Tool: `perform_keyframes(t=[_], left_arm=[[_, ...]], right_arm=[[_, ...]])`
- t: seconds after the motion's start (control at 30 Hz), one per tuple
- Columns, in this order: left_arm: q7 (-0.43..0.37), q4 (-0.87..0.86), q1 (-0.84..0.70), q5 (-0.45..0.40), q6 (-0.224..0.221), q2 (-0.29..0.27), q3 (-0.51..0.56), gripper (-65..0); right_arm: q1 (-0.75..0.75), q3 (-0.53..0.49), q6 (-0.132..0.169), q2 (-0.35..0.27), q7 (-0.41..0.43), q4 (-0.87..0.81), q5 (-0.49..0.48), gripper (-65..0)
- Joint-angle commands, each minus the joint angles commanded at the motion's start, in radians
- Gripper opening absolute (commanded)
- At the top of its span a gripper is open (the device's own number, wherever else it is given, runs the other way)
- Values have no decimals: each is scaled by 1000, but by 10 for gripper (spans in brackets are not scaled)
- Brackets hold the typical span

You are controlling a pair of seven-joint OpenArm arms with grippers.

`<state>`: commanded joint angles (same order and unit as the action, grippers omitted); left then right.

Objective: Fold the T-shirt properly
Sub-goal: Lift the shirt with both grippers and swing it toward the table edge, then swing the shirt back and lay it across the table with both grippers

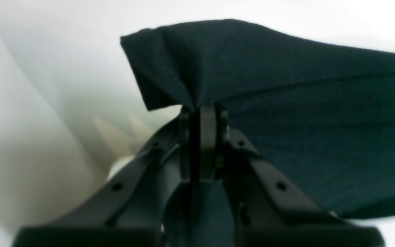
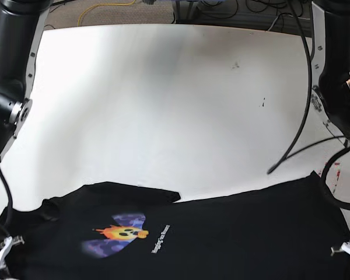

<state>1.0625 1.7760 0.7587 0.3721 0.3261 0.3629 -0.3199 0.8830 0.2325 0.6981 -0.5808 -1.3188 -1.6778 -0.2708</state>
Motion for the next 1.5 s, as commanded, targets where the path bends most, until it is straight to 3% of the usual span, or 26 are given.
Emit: perform_keyframes(t=[0.23,0.43,0.73,0.9,1.1,1.5], left_arm=[[0,80,-227,6,3,0,-43,-650],[6,98,-405,117,3,6,-115,-650],[146,97,-681,235,3,9,-290,-650],[153,97,-833,239,3,8,-315,-650],[153,91,-947,235,3,8,-318,-650],[152,87,-967,233,3,9,-313,-650]], right_arm=[[-331,155,0,37,0,-129,0,-650],[-560,261,0,100,-2,-210,0,-650],[-859,354,0,210,5,-253,0,-650],[-967,382,0,253,55,-249,9,-650],[-1053,384,0,264,110,-244,9,-650],[-1056,379,0,265,118,-180,8,-650]])
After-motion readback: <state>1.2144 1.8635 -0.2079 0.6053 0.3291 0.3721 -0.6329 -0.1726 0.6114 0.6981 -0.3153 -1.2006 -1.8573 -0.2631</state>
